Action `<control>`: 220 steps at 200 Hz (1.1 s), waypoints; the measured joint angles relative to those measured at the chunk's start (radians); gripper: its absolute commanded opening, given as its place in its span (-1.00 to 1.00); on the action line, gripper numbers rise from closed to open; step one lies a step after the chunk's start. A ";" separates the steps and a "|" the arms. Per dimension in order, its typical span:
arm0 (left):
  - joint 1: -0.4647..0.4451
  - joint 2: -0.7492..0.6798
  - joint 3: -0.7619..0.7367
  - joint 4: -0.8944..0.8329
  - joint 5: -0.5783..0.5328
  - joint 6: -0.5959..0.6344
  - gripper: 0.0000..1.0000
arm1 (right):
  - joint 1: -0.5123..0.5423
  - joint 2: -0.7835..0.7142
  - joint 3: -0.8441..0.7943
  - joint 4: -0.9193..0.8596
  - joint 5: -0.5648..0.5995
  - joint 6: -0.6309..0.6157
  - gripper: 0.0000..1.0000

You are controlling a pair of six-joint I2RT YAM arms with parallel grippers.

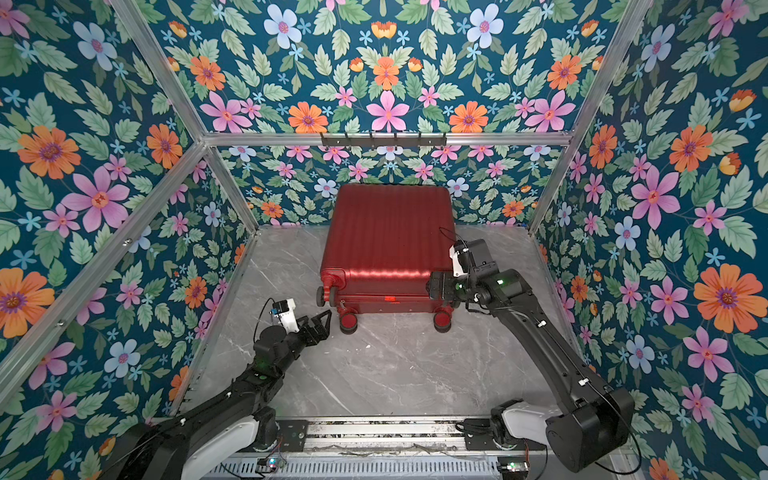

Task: Pack the luggage
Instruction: 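Lower the left gripper to the silver zipper pull while the right braces the wheel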

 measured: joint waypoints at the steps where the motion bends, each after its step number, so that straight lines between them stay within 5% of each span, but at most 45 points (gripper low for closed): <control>1: 0.000 0.006 -0.005 0.007 0.002 0.000 0.88 | 0.000 0.000 0.000 0.000 0.000 0.000 0.99; 61: -0.049 0.164 -0.073 0.394 0.032 0.084 0.39 | 0.000 0.002 0.001 0.000 0.000 -0.002 0.99; 127: -0.162 0.535 -0.073 0.797 -0.027 0.209 -0.03 | -0.002 0.000 0.016 -0.011 0.004 -0.003 0.99; 220: -0.231 0.736 0.021 0.928 -0.202 0.275 -0.29 | -0.002 -0.005 0.019 -0.018 -0.001 -0.010 0.99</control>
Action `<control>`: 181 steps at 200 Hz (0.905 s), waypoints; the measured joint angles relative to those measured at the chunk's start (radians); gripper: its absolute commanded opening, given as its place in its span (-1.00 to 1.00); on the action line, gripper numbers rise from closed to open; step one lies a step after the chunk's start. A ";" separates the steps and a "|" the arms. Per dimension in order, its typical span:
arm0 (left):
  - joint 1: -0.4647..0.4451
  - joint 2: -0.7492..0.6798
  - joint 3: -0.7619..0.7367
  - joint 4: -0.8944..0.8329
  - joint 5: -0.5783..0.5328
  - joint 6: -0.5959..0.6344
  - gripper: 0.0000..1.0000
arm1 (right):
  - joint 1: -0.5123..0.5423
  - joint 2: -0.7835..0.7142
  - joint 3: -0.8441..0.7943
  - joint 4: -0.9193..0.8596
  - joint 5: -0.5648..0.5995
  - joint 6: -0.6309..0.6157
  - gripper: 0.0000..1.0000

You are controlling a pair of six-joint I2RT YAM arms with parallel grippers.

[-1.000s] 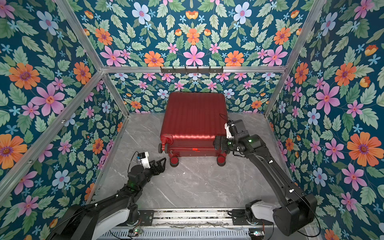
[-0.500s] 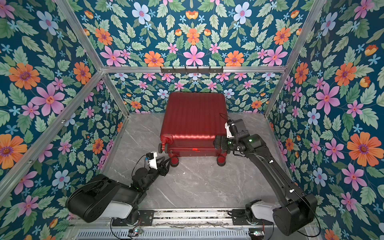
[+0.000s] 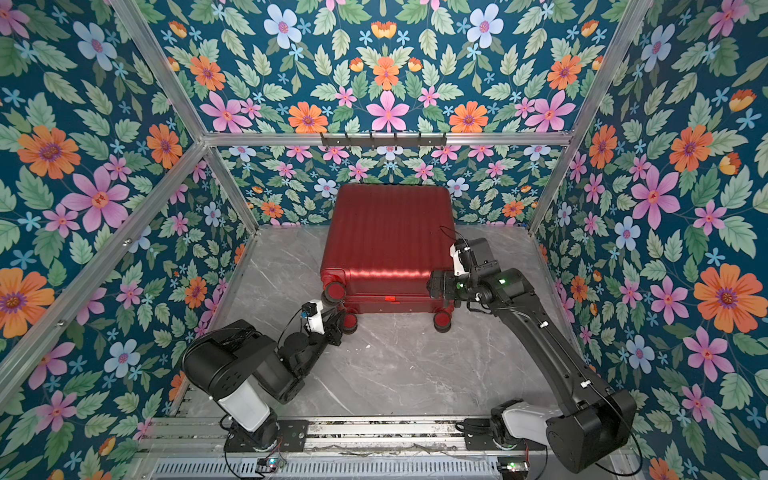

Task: Pack the luggage
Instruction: 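Lower the left gripper to the silver zipper pull while the right braces the wheel, then grasp the zipper pull with the left gripper and hold it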

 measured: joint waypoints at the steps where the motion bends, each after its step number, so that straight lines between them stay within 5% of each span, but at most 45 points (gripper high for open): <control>1: 0.000 0.001 0.001 0.000 0.000 0.000 -0.30 | 0.000 0.000 0.000 0.000 0.000 0.000 0.99; 88: -0.002 0.100 0.095 -0.002 -0.003 -0.030 -0.41 | 0.000 -0.006 0.000 -0.001 -0.010 0.000 0.99; 181: -0.004 0.089 0.116 -0.041 0.014 -0.047 -0.82 | 0.000 -0.007 -0.006 0.002 -0.016 0.000 0.99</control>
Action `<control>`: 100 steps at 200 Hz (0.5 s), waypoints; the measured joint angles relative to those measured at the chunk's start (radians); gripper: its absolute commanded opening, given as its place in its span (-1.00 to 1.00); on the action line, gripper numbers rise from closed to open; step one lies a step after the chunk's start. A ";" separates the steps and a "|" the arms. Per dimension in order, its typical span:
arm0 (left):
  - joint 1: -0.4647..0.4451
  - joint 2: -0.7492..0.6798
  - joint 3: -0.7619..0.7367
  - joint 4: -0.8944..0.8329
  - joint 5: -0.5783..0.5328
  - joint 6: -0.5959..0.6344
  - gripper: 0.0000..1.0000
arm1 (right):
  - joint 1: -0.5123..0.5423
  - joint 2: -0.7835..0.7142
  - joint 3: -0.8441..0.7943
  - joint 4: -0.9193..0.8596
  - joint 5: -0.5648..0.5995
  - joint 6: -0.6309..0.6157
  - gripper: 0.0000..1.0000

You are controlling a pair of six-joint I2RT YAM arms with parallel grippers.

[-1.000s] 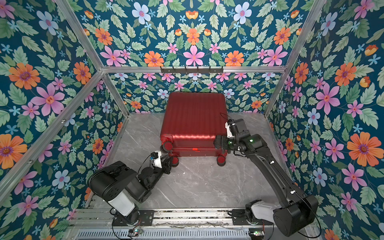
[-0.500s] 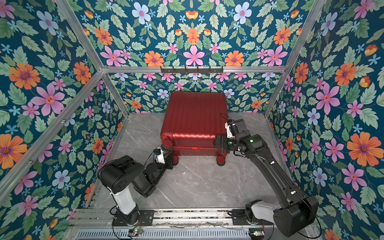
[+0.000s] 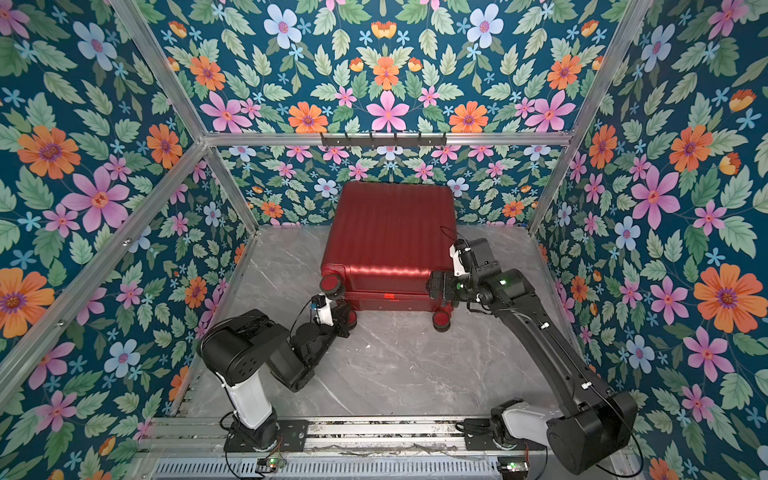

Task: Pack the luggage
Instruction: 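Grasp the zipper pull with the left gripper and hold it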

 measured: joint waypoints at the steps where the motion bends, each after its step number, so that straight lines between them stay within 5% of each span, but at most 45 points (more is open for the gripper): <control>1: 0.000 -0.001 0.000 -0.001 0.000 0.000 -0.83 | 0.000 0.000 0.000 0.000 0.000 0.000 0.99; 43: -0.001 -0.019 -0.008 -0.014 -0.002 0.000 -1.00 | 0.000 -0.005 -0.013 0.001 -0.004 0.001 0.99; 100: 0.001 -0.042 -0.044 -0.003 -0.003 0.003 -0.98 | 0.000 -0.013 -0.028 0.001 -0.011 0.001 0.99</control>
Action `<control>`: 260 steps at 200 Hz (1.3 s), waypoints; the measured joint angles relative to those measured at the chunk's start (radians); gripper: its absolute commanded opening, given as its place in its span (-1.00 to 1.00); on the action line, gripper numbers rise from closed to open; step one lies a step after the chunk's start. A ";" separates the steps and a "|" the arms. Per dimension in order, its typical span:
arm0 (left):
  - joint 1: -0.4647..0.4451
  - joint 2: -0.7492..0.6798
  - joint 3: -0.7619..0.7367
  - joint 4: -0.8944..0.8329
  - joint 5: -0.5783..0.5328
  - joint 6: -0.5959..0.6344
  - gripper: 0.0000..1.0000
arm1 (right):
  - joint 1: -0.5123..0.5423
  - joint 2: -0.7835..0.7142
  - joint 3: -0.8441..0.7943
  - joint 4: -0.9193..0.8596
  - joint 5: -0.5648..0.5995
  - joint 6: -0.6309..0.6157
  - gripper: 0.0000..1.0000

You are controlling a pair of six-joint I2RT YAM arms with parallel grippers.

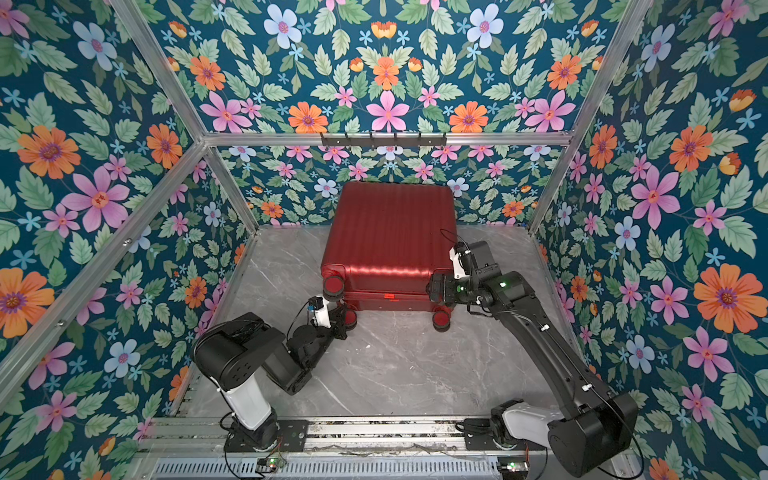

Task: Pack the luggage
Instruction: 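Grasp the zipper pull with the left gripper and hold it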

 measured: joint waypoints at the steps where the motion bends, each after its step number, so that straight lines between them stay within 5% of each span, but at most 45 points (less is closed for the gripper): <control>1: 0.000 -0.001 -0.002 0.000 0.000 0.001 -0.98 | 0.000 0.000 -0.001 0.000 0.000 0.000 0.99; 153: 0.004 -0.033 0.021 -0.003 -0.041 0.023 -0.25 | 0.000 -0.003 -0.011 -0.011 0.010 0.011 0.99; 189: 0.004 -0.006 0.043 0.004 -0.036 0.024 -0.32 | 0.000 -0.002 -0.011 -0.017 0.014 0.014 0.99; 260: 0.002 0.043 0.094 0.004 0.027 0.011 -0.83 | 0.000 0.000 -0.011 -0.017 0.009 0.015 0.99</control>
